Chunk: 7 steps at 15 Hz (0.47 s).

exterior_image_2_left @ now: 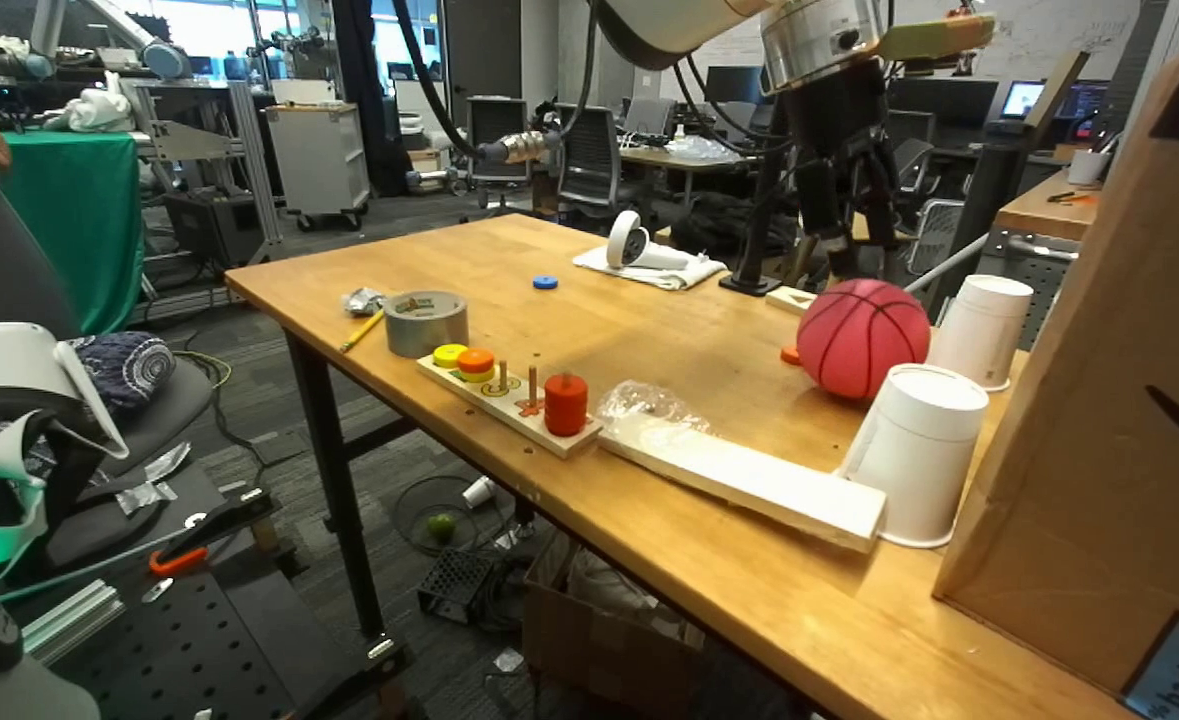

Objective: Move the basketball to the right.

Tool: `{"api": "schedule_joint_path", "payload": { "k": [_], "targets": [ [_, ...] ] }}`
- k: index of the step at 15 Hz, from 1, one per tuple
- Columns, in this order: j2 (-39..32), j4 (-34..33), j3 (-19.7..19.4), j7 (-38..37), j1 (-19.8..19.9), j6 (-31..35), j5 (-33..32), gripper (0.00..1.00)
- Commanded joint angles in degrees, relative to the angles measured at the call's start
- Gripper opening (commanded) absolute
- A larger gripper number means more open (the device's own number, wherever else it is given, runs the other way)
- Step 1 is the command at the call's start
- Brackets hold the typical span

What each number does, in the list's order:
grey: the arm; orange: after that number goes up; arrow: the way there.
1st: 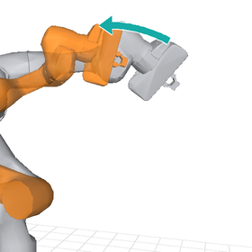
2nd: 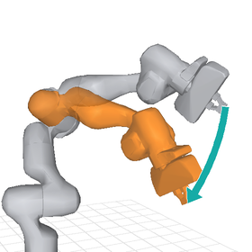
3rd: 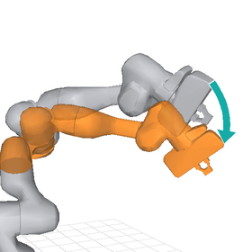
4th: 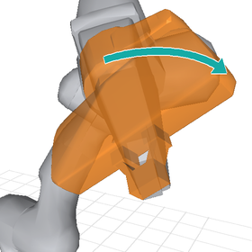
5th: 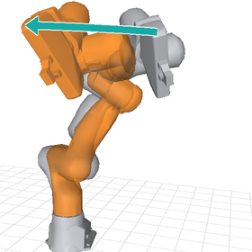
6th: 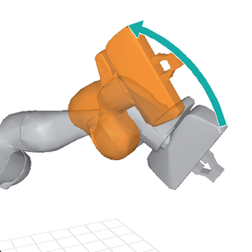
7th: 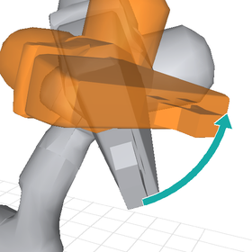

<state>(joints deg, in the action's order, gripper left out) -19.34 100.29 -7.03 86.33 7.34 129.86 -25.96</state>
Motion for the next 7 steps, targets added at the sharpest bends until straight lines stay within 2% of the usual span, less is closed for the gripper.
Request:
{"api": "schedule_joint_path", "payload": {
  "k": [1,7],
  "targets": [
    [0.4,0.0,0.7,-0.8,0.1,-0.3,0.4,1.0],
    [0.9,0.5,0.8,-1.9,0.1,-0.3,0.6,1.0]
  ]
}}
